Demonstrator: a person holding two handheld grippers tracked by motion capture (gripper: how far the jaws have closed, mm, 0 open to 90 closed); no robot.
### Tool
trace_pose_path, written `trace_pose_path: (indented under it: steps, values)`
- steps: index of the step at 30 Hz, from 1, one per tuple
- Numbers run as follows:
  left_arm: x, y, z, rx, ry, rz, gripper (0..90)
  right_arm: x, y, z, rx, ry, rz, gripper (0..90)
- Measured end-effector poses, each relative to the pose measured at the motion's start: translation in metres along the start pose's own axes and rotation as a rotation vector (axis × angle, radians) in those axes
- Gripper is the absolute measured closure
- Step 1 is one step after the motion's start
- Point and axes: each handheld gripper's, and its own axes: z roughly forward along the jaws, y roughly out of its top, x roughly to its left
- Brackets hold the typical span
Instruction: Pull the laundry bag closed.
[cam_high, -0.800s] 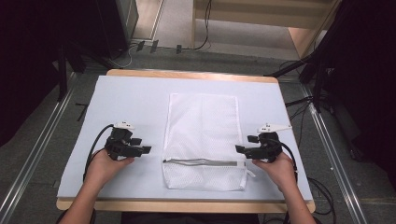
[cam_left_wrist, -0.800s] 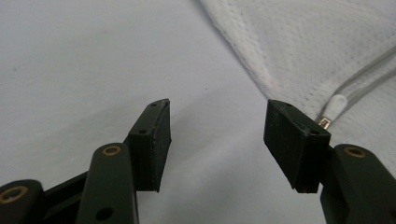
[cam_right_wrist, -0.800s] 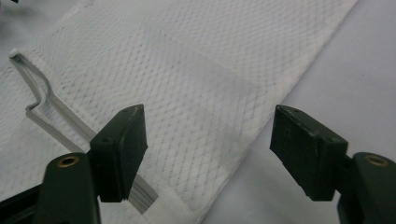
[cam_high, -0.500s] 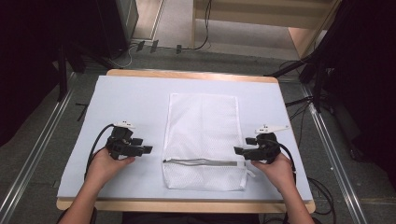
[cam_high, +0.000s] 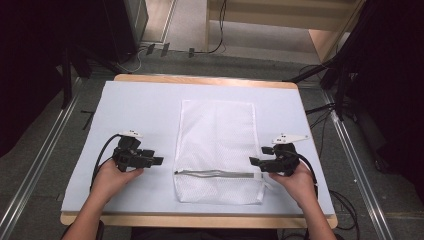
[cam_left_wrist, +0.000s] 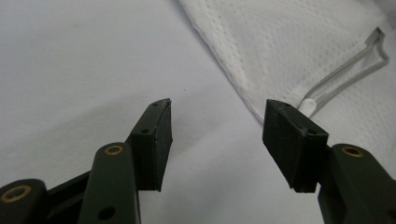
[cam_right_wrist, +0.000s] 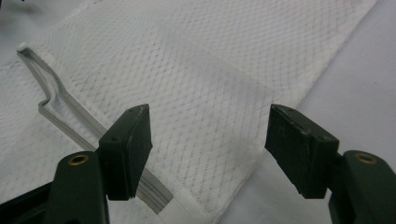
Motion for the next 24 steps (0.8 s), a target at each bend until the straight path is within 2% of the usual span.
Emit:
trace_pose_path:
  steps: [4, 6, 9, 12, 13, 14, 15, 21, 24]
  values:
    - [0.001, 0.001, 0.000, 0.017, 0.013, 0.012, 42.0, 0.002, 0.000, -0.001, -0.001, -0.006, -0.010, 33.1]
    - [0.000, 0.002, -0.001, 0.013, 0.005, 0.016, 40.7, 0.004, 0.000, -0.002, 0.008, 0.021, -0.009, 37.6]
    - [0.000, 0.002, 0.000, 0.020, 0.000, 0.010, 39.5, 0.006, 0.000, -0.001, 0.018, 0.023, -0.021, 36.3]
    - [0.001, 0.003, 0.000, 0.040, -0.007, 0.004, 39.5, 0.007, 0.002, 0.000, 0.017, 0.030, -0.013, 36.3]
    - [0.001, 0.003, 0.000, 0.040, -0.007, 0.004, 41.0, 0.008, 0.002, 0.001, 0.018, 0.038, -0.011, 36.9]
    - [0.001, 0.003, 0.000, 0.044, -0.030, -0.019, 43.5, 0.010, 0.003, 0.001, 0.019, 0.047, -0.004, 38.5]
    - [0.001, 0.003, 0.000, 0.043, -0.034, -0.025, 43.4, 0.011, 0.004, 0.001, 0.024, 0.051, -0.010, 39.2]
    - [-0.002, 0.004, -0.002, 0.054, -0.050, -0.022, 49.5, 0.020, 0.007, 0.003, 0.020, 0.064, -0.037, 38.9]
    - [-0.005, 0.005, -0.003, 0.055, -0.054, -0.035, 51.4, 0.023, 0.009, 0.004, 0.024, 0.078, -0.032, 40.4]
